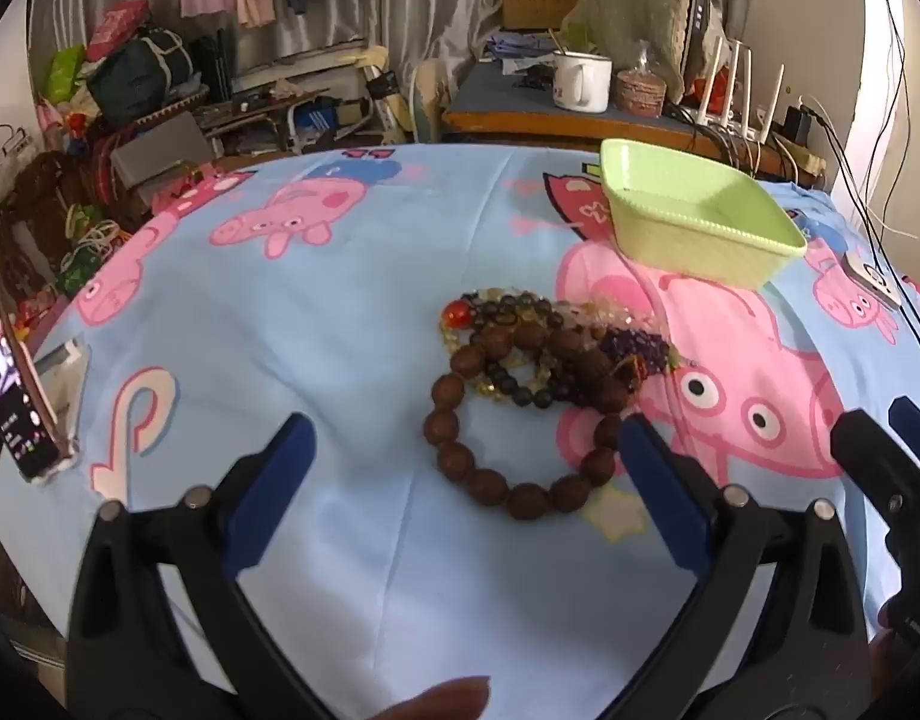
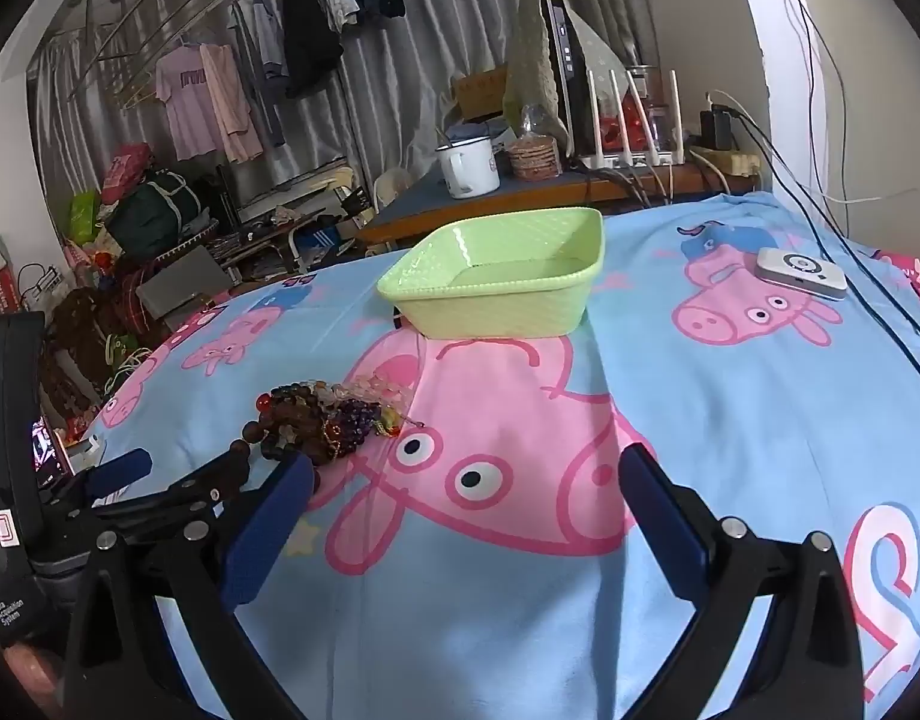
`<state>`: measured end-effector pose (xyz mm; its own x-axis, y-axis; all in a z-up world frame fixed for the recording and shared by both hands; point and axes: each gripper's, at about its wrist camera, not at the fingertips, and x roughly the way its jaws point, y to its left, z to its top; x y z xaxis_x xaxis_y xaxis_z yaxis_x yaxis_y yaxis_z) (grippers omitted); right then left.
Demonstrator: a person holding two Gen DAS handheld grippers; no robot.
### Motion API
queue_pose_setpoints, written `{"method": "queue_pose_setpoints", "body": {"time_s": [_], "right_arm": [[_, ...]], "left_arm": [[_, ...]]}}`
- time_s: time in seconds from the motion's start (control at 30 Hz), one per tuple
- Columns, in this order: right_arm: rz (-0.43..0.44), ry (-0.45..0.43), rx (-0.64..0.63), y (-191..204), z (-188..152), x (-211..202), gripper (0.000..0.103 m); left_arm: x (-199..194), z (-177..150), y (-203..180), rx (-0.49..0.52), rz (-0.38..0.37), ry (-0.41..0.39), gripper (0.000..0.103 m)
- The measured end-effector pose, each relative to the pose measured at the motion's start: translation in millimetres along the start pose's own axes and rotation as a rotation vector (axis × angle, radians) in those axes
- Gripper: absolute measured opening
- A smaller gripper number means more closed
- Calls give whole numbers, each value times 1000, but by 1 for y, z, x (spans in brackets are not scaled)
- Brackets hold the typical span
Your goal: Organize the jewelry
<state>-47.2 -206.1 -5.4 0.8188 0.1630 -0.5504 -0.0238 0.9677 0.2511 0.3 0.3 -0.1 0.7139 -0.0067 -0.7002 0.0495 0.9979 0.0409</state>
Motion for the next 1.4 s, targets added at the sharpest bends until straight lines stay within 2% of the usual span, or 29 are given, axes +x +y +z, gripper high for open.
{"method": "queue_pose_setpoints", "body": {"time_s": [0.2, 0.23, 0.4, 0.93, 1.03, 1.1, 1.2, 1.27, 1.4], "right_arm": [[-5, 6, 0, -3, 0, 2, 73], [-5, 6, 1, -3, -1, 2, 73], [-6, 2, 5, -6, -2, 0, 73], [16, -15, 5, -10, -1, -7, 73], [-11, -65, -28, -4, 1, -16, 73], [-18, -113, -62, 2, 6, -23, 73], [-31, -188, -121, 14, 15, -36, 73], [-41, -228, -149, 20, 18, -43, 73], [-60, -276, -182, 28, 19, -50, 73]], "left_arm": [[2, -8, -1, 0, 7, -15, 97], [4, -5, -2, -1, 2, 4, 97], [3, -15, -4, -17, -12, 3, 97], [-19, -25, -3, -18, -26, 18, 97], [-27, -21, 0, -25, -20, -36, 97], [-37, -14, 4, -29, -9, -111, 97], [-57, -5, 8, -37, 31, -273, 97], [-68, 0, 9, -36, 38, -354, 97], [-78, 12, 13, -66, 10, -426, 97]]}}
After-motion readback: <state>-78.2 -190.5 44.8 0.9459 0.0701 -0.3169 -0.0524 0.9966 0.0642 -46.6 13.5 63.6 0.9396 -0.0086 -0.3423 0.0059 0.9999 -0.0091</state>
